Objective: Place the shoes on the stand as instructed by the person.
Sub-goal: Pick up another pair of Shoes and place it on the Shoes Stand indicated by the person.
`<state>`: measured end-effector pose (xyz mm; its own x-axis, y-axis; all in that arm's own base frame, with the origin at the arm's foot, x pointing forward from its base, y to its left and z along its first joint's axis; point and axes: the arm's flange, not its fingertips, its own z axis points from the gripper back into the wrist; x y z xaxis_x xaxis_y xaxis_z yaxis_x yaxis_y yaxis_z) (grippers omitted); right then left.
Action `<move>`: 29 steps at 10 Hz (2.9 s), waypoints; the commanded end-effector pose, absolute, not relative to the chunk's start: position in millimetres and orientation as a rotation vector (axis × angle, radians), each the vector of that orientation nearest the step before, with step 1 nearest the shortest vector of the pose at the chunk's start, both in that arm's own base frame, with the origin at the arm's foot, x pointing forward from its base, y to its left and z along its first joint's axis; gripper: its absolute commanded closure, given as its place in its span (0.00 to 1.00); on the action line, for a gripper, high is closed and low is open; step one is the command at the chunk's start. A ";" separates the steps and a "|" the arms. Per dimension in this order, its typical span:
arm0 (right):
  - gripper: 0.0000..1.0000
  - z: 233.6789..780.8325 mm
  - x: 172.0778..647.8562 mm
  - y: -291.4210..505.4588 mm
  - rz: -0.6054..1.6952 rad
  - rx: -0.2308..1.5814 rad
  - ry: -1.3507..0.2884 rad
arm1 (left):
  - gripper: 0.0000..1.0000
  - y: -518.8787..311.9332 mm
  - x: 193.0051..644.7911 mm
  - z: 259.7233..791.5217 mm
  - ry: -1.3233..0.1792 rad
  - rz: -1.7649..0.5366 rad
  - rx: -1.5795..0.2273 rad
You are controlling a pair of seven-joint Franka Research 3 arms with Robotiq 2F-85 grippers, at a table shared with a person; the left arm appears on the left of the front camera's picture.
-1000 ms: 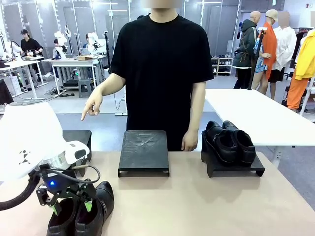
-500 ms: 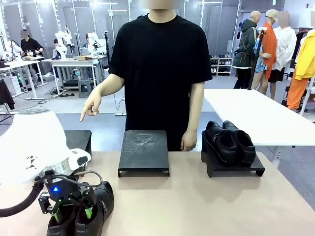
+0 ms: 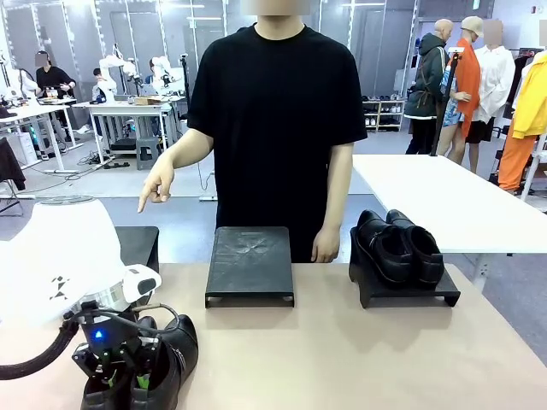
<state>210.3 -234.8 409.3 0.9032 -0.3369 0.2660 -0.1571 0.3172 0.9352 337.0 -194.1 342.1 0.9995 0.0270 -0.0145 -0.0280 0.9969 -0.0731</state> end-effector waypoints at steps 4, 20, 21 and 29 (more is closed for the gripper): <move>0.07 411.1 210.4 -235.9 -0.108 1.264 -0.483 | 1.00 -200.7 334.5 340.7 -0.018 0.016 -0.038; 0.07 411.1 210.4 -235.9 -0.108 1.264 -0.483 | 1.00 -71.8 462.3 535.0 -0.258 -0.159 -0.006; 0.07 411.1 210.4 -235.9 -0.108 1.264 -0.483 | 1.00 -69.5 474.4 534.6 -0.248 -0.153 -0.001; 0.07 411.1 210.4 -235.9 -0.108 1.264 -0.483 | 0.93 -66.0 482.2 508.6 -0.212 -0.155 -0.019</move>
